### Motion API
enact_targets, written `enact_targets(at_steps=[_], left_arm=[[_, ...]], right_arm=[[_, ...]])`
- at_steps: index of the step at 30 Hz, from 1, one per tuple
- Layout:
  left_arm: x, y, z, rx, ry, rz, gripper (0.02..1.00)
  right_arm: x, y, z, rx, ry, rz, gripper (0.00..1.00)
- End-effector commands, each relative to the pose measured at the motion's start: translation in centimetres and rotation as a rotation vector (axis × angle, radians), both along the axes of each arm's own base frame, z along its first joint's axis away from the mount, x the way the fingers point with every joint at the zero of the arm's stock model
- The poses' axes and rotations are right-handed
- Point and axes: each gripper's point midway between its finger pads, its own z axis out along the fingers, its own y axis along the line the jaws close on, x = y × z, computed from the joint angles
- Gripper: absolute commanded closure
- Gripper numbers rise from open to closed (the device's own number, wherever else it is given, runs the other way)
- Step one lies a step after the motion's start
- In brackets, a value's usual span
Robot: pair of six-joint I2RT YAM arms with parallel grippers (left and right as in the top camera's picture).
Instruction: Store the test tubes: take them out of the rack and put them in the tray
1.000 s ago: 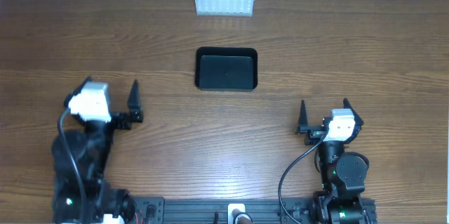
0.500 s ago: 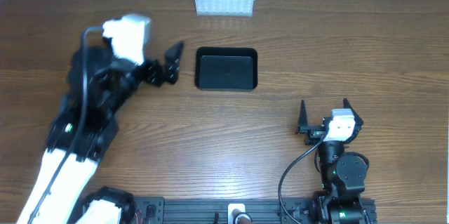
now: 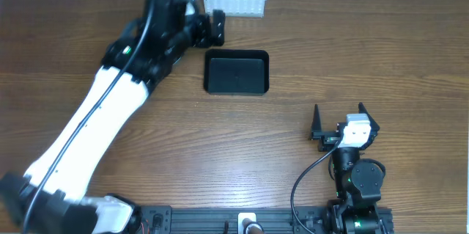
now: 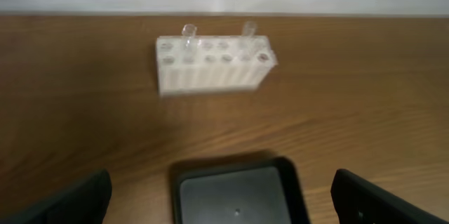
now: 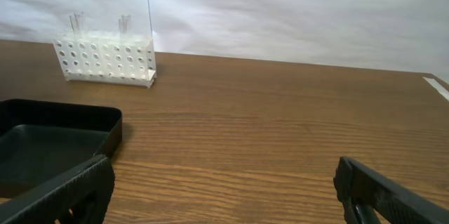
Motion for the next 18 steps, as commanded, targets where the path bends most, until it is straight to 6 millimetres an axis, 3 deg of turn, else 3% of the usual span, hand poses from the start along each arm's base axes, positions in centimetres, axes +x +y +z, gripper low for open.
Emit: enact_targets(at_steps=[1,13,18], left_arm=[[3.6,-0.5,-0.6,0.029,0.018,0.076,0.020],[10.1,-2.0,-7.4,0.091,0.111,0.096,0.023],[12.5,-2.2,-9.2,0.122,0.137,0.093,0.023]], right_arm=[[0.0,0.1,-0.1,-0.003,-0.002,0.009,0.007],[0.0,0.1,-0.1,-0.003,-0.002,0.009,0.009],[0.0,0.1,-0.1,-0.003,-0.002,0.009,0.007]])
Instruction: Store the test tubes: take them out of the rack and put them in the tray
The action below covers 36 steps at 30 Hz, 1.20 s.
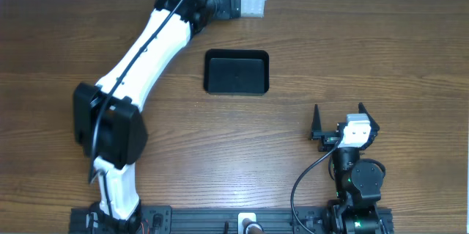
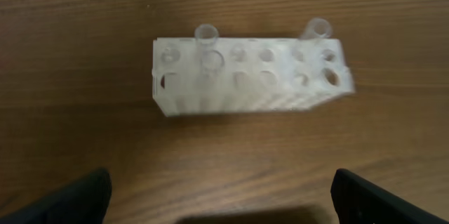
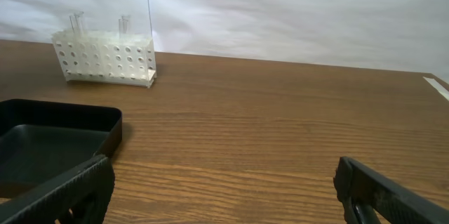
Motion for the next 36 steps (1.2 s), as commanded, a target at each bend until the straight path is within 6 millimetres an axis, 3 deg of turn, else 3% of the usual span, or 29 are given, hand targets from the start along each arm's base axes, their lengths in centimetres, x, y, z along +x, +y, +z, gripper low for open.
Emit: enact_targets(at_steps=[1,7,17,27,36], left_arm=[[2.7,0.2,-0.4,0.020,-0.015,0.010,0.023],[4.9,-0.6,-1.1,0.026,-0.037,-0.003,0.031],[5.9,-0.9,-3.0,0.045,-0.041,-0.022,0.042],[7.0,0.2,-2.7,0.053,-0.074,-0.007,0.062],[8.0,-0.2,-3.1,0.035,-0.106,-0.008,0.069]], right_arm=[[0.0,0.1,-0.1,-0.003,-0.002,0.009,0.009],[0.0,0.1,-0.2,-0.003,-0.002,0.009,0.009],[0.0,0.1,-0.2,-0.003,-0.002,0.009,0.009],[0.0,0.1,-0.2,-0.003,-0.002,0.009,0.009],[0.0,0.1,-0.2,-0.003,-0.002,0.009,0.007]])
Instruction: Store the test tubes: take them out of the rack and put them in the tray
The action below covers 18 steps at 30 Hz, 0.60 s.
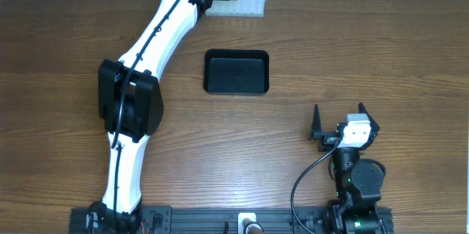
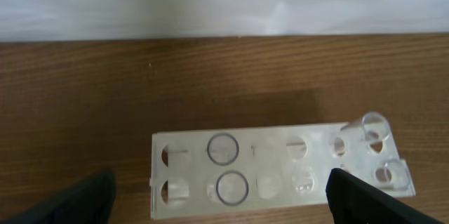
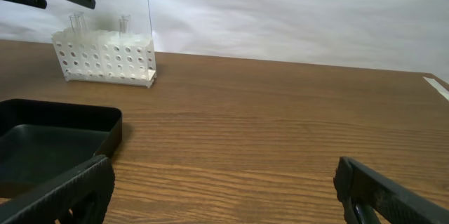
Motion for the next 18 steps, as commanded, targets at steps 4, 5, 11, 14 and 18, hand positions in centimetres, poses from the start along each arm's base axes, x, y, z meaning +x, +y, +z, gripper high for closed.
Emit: enact_targets(at_steps=[4,5,11,14,18], left_arm=[[0.7,0.1,-1.3,0.021,0.002,-0.004,0.080],[0.7,0.1,-1.5,0.024,0.004,-0.006,0.077],[0.8,0.1,-2.2,0.031,0.013,-0.008,0.084],[0.8,0.1,-2.3,0.031,0.014,-0.008,0.115],[0.9,0.0,-3.0,0.034,0.021,-0.008,0.123]], right_arm=[[0.0,0.1,-0.2,-0.004,-0.002,0.009,0.009],[0.0,0.1,-0.2,-0.004,-0.002,0.009,0.009],[0.0,0.1,-0.2,-0.004,-0.002,0.009,0.009],[0.0,0.1,-0.2,-0.004,-0.002,0.009,0.009],[0.0,0.1,-0.2,-0.004,-0.002,0.009,0.007]])
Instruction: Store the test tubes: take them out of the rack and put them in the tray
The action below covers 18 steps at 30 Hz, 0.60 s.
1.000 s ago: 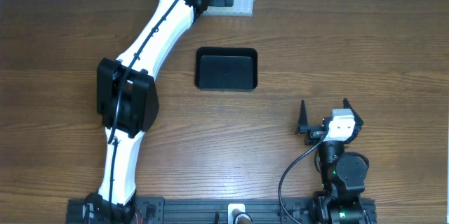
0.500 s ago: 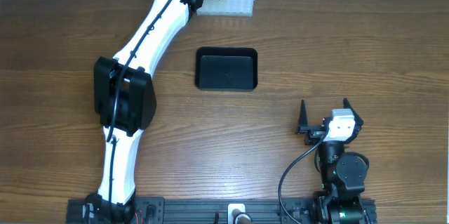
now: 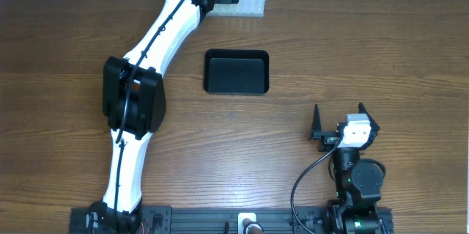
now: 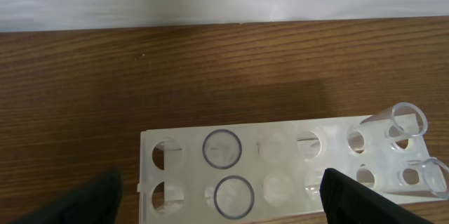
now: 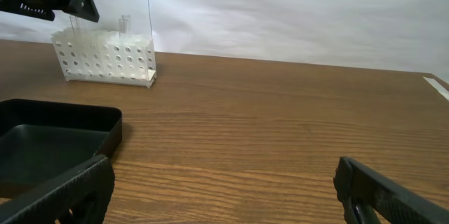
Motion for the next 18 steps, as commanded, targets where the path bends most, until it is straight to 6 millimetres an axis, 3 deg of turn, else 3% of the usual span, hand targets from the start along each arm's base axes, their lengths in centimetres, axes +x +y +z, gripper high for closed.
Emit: enact_targets(at_steps=[1,6,14,18], left_arm=[[0.56,0.20,-0.90,0.015,0.001,0.001,0.123],[0.56,0.20,-1.38,0.018,0.008,0.001,0.128],[0.56,0.20,-1.48,0.019,0.010,0.001,0.286],[0.56,0.20,-1.48,0.019,0.010,0.001,0.413]], right_arm=[[-0.02,0.14,-0.15,-0.003,-0.002,0.009,0.007],[-0.02,0.14,-0.15,-0.003,-0.002,0.009,0.007],[-0.02,0.14,-0.15,-0.003,-0.002,0.009,0.007],[-0.02,0.14,-0.14,-0.003,-0.002,0.009,0.009]])
